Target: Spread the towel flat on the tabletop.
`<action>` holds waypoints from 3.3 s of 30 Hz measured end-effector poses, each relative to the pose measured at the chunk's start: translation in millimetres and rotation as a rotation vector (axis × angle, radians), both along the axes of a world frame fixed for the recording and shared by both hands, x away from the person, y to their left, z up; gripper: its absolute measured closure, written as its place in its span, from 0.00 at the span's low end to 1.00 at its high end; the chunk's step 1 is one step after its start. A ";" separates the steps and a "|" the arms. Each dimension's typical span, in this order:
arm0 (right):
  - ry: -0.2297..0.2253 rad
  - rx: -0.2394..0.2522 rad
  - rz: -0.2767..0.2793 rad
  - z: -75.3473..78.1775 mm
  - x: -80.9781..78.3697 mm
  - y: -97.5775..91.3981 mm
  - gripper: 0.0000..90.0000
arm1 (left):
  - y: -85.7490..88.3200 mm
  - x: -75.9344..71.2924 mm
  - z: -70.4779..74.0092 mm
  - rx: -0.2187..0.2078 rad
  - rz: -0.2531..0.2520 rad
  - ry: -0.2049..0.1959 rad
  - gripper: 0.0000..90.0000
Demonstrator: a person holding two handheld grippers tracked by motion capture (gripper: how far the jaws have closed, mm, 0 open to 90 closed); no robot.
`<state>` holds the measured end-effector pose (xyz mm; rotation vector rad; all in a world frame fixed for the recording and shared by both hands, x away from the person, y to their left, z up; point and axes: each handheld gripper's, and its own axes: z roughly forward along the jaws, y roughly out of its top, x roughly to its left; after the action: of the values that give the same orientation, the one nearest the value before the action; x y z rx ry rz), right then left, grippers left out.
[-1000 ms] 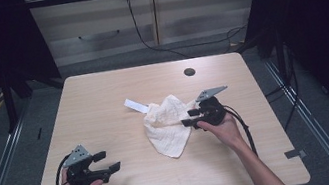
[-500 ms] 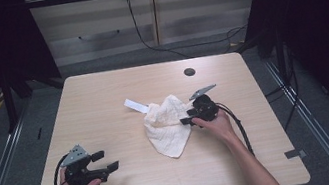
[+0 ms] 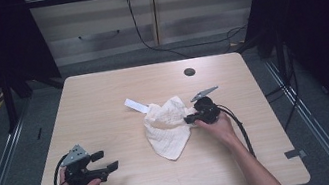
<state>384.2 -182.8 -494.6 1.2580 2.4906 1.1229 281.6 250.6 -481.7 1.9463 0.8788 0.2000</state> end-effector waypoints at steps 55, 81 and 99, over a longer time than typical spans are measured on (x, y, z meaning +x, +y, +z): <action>-0.083 0.155 0.067 28.9 -81.2 -17.4 0.68 | -88.2 -10.0 0.9 0.027 -0.307 0.049 0.71; -0.069 0.139 0.077 21.0 -84.6 -15.5 0.65 | -103.9 -25.1 -20.5 0.141 -0.402 0.053 0.66; -0.068 0.122 0.097 20.0 -85.6 -13.4 0.63 | -101.1 -24.0 -18.2 0.163 -0.382 0.018 0.94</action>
<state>298.6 -196.1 -474.7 1.1178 2.4910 1.3348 257.6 149.5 -499.9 2.2295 0.4986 0.0295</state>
